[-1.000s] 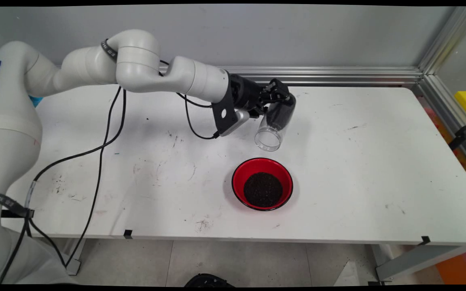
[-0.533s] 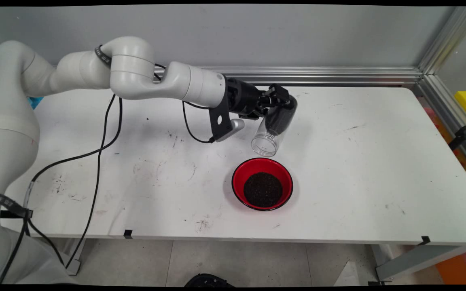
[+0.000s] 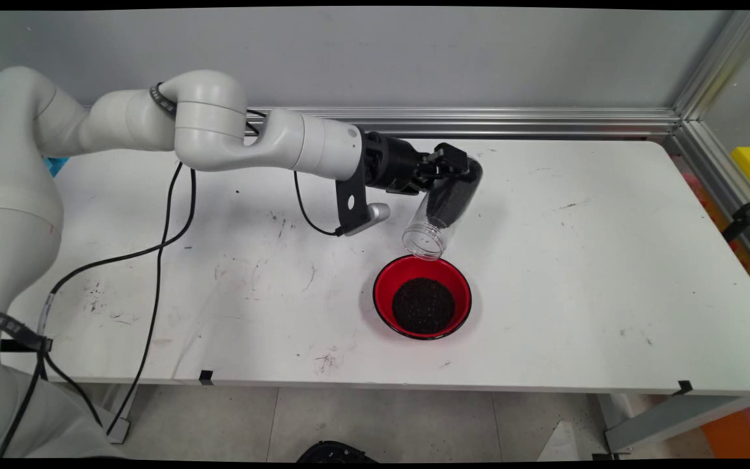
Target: Pour the black seasoning powder in the red bowl
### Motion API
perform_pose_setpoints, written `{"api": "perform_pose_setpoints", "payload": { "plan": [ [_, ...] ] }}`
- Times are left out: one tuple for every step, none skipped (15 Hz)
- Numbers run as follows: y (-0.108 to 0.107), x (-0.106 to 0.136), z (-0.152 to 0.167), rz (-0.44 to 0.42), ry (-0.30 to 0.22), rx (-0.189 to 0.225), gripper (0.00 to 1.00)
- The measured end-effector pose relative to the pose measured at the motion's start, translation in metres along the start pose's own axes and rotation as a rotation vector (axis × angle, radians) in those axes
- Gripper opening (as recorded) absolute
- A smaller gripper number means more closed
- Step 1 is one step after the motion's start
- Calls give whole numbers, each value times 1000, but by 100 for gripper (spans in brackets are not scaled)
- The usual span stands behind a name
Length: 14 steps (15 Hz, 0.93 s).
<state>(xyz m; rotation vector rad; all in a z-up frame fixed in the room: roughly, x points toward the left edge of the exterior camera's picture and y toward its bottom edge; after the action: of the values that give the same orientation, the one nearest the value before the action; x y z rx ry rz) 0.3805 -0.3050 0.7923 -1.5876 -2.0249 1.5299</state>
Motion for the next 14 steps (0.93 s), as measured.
{"api": "perform_pose_setpoints", "payload": {
  "plan": [
    [0,1,0,7,0,3,0],
    [0,2,0,11,-1,5,0],
    [1,3,0,18,-3,9,0],
    [1,4,1,25,-5,12,0],
    [1,5,2,31,-7,16,0],
    [2,6,2,36,-10,19,0],
    [2,8,3,42,-12,22,0],
    [3,9,4,47,-14,25,0],
    [3,10,5,51,-16,27,0],
    [4,11,6,56,-18,29,0],
    [4,12,7,60,-20,32,0],
    [4,13,8,64,-22,34,0],
    [5,14,9,69,-25,36,0],
    [5,15,10,73,-27,38,0]
  ]
}}
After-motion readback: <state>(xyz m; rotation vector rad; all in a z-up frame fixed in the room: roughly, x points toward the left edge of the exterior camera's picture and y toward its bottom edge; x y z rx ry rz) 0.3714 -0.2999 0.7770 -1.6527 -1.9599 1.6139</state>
